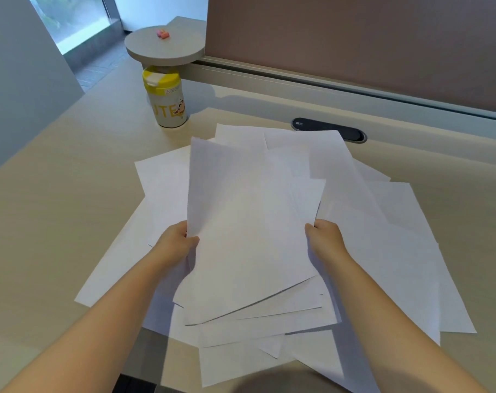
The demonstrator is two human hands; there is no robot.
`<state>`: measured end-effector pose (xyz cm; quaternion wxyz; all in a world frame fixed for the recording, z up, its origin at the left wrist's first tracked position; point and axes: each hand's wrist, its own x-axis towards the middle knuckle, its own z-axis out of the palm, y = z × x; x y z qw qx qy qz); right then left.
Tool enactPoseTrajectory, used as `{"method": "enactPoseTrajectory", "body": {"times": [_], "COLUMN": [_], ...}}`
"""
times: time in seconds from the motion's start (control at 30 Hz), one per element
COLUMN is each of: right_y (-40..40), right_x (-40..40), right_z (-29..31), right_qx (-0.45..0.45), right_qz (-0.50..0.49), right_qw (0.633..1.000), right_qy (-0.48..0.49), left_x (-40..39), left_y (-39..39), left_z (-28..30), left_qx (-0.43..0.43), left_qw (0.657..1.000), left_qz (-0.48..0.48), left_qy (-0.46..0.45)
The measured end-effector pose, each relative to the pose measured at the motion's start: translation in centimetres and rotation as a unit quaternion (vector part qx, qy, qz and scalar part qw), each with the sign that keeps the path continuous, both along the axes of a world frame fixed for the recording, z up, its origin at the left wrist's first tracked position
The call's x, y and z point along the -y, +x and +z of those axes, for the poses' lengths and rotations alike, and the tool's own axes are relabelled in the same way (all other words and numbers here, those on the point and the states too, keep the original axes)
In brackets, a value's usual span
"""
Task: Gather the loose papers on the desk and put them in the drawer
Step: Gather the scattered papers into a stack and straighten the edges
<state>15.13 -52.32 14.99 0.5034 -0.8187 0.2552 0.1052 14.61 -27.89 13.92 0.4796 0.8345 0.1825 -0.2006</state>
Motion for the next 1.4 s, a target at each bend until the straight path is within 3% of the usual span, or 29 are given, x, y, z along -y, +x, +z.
{"method": "enactPoseTrajectory", "body": {"times": [0.33,0.5,0.7,0.9,1.13,1.23,1.3,1.4], "right_y": [1.5,2.9,4.1,5.1,5.4,4.7,4.1,3.6], "right_x": [1.4,1.4,-0.8,-2.4,-2.0,-2.5,-3.0,-3.7], "right_z": [-0.4,-0.9,-1.4,-1.1,0.3,0.0,-0.3,-0.4], "right_qx": [-0.003,-0.043,-0.074,-0.105,-0.167,-0.202,-0.165,-0.053], "right_qz": [0.007,0.025,0.001,0.027,0.107,0.134,0.118,0.058], "right_qw": [0.998,0.995,0.995,0.989,0.978,0.968,0.976,0.994], "right_qy": [-0.065,-0.089,0.065,0.101,0.071,0.068,0.077,0.074], "left_x": [-1.2,-1.4,0.1,-0.3,-2.5,-2.6,-2.8,-3.7], "left_y": [2.0,3.2,4.8,5.0,4.3,4.1,3.8,3.4], "left_z": [-0.4,-0.3,-0.2,0.6,0.9,1.1,0.8,0.2], "left_qx": [0.046,0.072,0.003,0.014,0.044,0.037,0.025,0.014], "left_qw": [0.993,0.985,0.967,0.991,0.996,0.999,0.999,0.998], "left_qz": [0.027,0.119,0.045,0.009,-0.022,-0.018,-0.02,0.062], "left_qy": [0.106,0.104,0.252,0.132,0.07,0.004,-0.01,-0.016]}}
